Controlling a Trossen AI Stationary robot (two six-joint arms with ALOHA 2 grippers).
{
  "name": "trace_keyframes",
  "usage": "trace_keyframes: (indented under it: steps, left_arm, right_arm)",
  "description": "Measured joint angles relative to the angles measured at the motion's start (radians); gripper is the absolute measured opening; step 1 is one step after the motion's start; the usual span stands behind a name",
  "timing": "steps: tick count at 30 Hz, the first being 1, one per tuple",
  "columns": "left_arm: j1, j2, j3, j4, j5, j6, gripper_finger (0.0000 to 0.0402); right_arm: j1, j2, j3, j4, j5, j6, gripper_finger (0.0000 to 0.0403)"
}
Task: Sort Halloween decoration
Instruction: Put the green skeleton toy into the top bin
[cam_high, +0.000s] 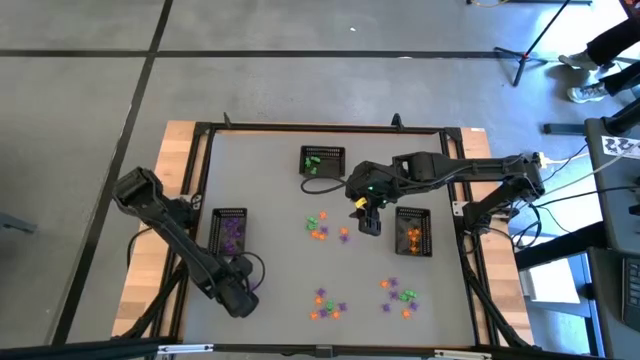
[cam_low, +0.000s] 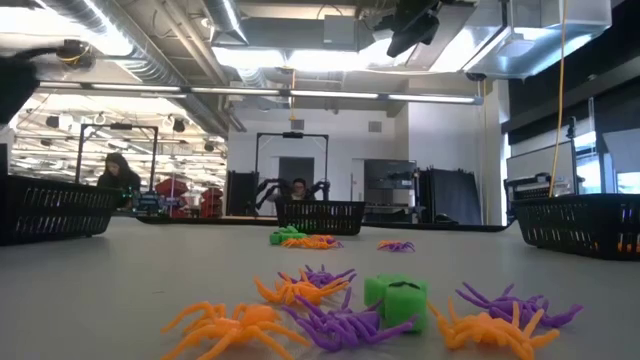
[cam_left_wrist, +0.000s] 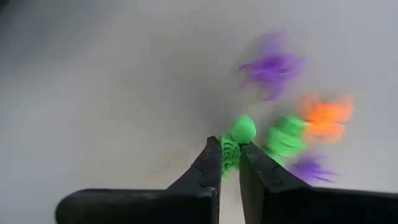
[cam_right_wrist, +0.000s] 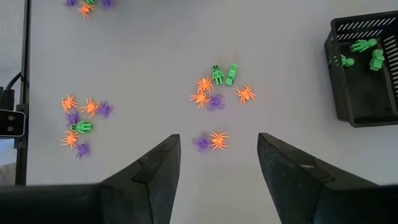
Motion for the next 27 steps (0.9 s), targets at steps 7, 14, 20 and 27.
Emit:
trace_keyframes:
  steps: [7, 14, 20, 27]
  left_arm:
    - [0.082, -0.176, 0.091, -0.055, -0.152, 0.125, 0.0006]
    - [0.256, -0.35, 0.183, -0.017, -0.668, 0.404, 0.0004]
    - [0.576, -0.411, 0.189, 0.283, -0.662, 0.886, 0.0009]
    - [0.98, -0.296, 0.19, 0.511, -0.301, 1.123, 0.001]
  right_arm:
    - [0.0, -0.006, -0.001, 0.005, 0.0, -0.001, 0.0211]
    - [0.0, -0.118, -0.001, 0.063, -0.017, 0.028, 0.0211]
    - [0.0, -0.25, -0.001, 0.081, 0.051, 0.062, 0.0211]
    - [0.0, -0.344, 0.0, 0.084, 0.134, 0.125, 0.0211]
